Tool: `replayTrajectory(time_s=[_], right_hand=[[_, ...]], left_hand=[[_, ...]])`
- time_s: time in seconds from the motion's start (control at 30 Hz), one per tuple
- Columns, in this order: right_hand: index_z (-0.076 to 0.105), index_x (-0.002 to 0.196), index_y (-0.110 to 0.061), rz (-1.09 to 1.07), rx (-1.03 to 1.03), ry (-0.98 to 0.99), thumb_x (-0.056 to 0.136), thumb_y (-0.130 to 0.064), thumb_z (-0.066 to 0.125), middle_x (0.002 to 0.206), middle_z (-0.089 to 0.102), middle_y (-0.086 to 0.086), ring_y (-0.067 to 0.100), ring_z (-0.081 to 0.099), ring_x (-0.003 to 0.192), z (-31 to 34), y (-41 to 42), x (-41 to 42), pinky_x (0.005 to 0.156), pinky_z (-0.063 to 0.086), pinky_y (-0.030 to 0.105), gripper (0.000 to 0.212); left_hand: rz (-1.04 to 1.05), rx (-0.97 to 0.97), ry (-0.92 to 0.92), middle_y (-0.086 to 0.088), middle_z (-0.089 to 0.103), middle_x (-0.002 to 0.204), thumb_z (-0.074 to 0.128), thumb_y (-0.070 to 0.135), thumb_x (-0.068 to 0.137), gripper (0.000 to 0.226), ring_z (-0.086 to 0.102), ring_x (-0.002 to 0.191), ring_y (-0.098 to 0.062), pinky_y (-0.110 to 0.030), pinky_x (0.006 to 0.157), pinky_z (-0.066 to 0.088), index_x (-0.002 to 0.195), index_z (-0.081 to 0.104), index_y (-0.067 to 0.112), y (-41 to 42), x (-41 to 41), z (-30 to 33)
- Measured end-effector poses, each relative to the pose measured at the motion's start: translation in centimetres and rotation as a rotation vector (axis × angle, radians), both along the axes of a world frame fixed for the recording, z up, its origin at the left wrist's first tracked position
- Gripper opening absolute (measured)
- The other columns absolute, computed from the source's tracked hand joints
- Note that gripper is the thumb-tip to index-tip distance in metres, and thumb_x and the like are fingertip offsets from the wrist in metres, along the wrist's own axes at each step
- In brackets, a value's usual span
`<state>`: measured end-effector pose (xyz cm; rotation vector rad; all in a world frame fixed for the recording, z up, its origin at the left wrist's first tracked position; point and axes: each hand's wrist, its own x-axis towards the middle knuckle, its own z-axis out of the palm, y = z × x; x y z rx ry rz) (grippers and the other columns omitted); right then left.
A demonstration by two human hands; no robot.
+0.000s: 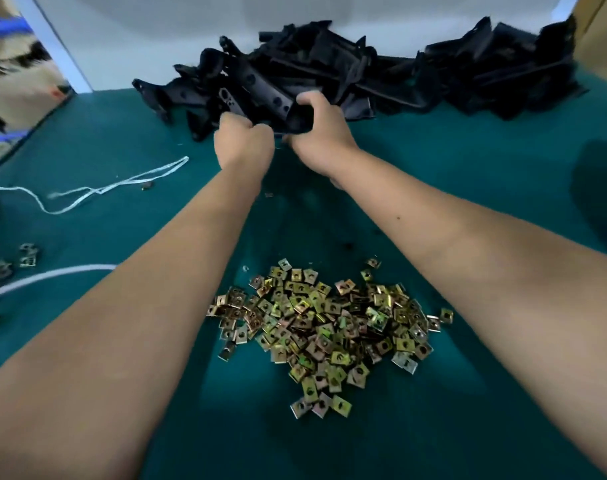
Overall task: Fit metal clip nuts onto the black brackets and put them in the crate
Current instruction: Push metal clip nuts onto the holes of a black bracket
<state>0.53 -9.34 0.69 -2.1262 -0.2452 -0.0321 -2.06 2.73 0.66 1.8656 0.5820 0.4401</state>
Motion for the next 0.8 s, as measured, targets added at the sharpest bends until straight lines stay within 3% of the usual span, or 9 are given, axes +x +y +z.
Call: replayTrajectory(time_s=[0.17,0.3,0.43,0.57,0.6,0.63,0.67,0.7,0.8], right_hand=[[0.054,0.139,-0.028,-0.099,-0.488,-0.518,0.082,0.000,0.065,0.156,0.029,0.014,0.037,0.038,0.136,0.5,2.0,2.2,0.093,0.049,0.039,0.064],[0.048,0.147,-0.040,0.122,-0.795,-0.179,0.093,-0.014,0.067,0.171,-0.011,0.009,0.033,-0.008,0.157,0.8,3.5,3.9,0.121,0.022,0.054,0.063],[0.072,0.110,-0.015,0.041,-0.712,-0.309,0.089,-0.024,0.076,0.158,0.022,0.007,0.034,0.019,0.145,0.3,3.2,4.3,0.108,0.042,0.049,0.023],[0.070,0.099,-0.015,-0.052,-0.615,-0.359,0.087,-0.039,0.080,0.127,0.054,0.010,0.033,0.048,0.121,0.9,1.1,4.1,0.086,0.050,0.039,0.029],[0.069,0.095,-0.015,-0.065,-0.584,-0.338,0.087,-0.040,0.080,0.117,0.061,0.010,0.033,0.057,0.111,0.8,0.1,3.9,0.081,0.051,0.037,0.028],[0.067,0.088,-0.015,-0.078,-0.556,-0.318,0.088,-0.039,0.079,0.105,0.065,0.010,0.033,0.062,0.100,0.5,-1.0,3.7,0.077,0.052,0.037,0.027],[0.064,0.081,-0.015,-0.105,-0.531,-0.306,0.089,-0.038,0.078,0.094,0.066,0.009,0.033,0.064,0.091,0.1,-2.2,3.5,0.073,0.052,0.036,0.028],[0.062,0.076,-0.015,-0.150,-0.496,-0.295,0.090,-0.037,0.076,0.086,0.065,0.007,0.032,0.064,0.085,-0.3,-3.5,3.1,0.069,0.050,0.034,0.030],[0.059,0.070,-0.015,-0.266,-0.387,-0.252,0.089,-0.037,0.075,0.080,0.064,0.003,0.028,0.063,0.081,-1.4,-6.9,1.7,0.067,0.044,0.029,0.033]], left_hand=[[0.030,-0.214,-0.020,-0.015,0.061,0.121,0.050,0.019,0.082,0.024,0.061,0.103,-0.032,-0.040,0.086,0.055,0.106,0.052,0.016,1.0,2.9,0.6],[-0.079,-0.411,0.023,-0.011,0.059,0.095,0.047,0.009,0.094,0.021,0.055,0.088,-0.028,-0.034,0.073,0.044,0.114,0.053,0.009,1.3,4.0,1.5],[-0.058,-0.516,-0.004,-0.011,0.054,0.095,0.050,0.015,0.094,0.009,0.050,0.083,-0.024,-0.036,0.070,0.040,0.101,0.055,0.011,2.0,3.7,1.0],[-0.064,-0.379,-0.043,-0.011,0.055,0.085,0.068,0.023,0.095,0.032,0.053,0.073,-0.022,-0.030,0.059,0.043,0.084,0.041,0.008,1.6,3.3,-0.1],[-0.089,-0.303,-0.016,-0.008,0.052,0.082,0.073,0.026,0.093,0.021,0.050,0.067,-0.021,-0.027,0.055,0.041,0.091,0.055,0.018,1.3,2.9,0.1],[-0.077,-0.276,0.004,-0.006,0.051,0.079,0.076,0.027,0.091,0.058,0.051,0.060,-0.018,-0.025,0.049,0.041,0.131,0.044,-0.001,1.3,2.7,0.1],[-0.097,-0.265,0.032,-0.007,0.054,0.075,0.077,0.022,0.090,0.050,0.053,0.051,-0.015,-0.021,0.043,0.038,0.091,0.029,0.009,1.2,2.3,0.4],[-0.107,-0.262,-0.002,-0.008,0.058,0.068,0.074,0.016,0.091,0.019,0.053,0.042,-0.014,-0.018,0.039,0.034,0.093,0.057,0.012,1.3,2.0,0.8],[-0.031,-0.301,0.016,-0.005,0.058,0.052,0.066,0.005,0.092,0.018,0.050,0.036,-0.013,-0.019,0.041,0.034,0.076,0.058,0.006,2.0,0.6,1.5]])
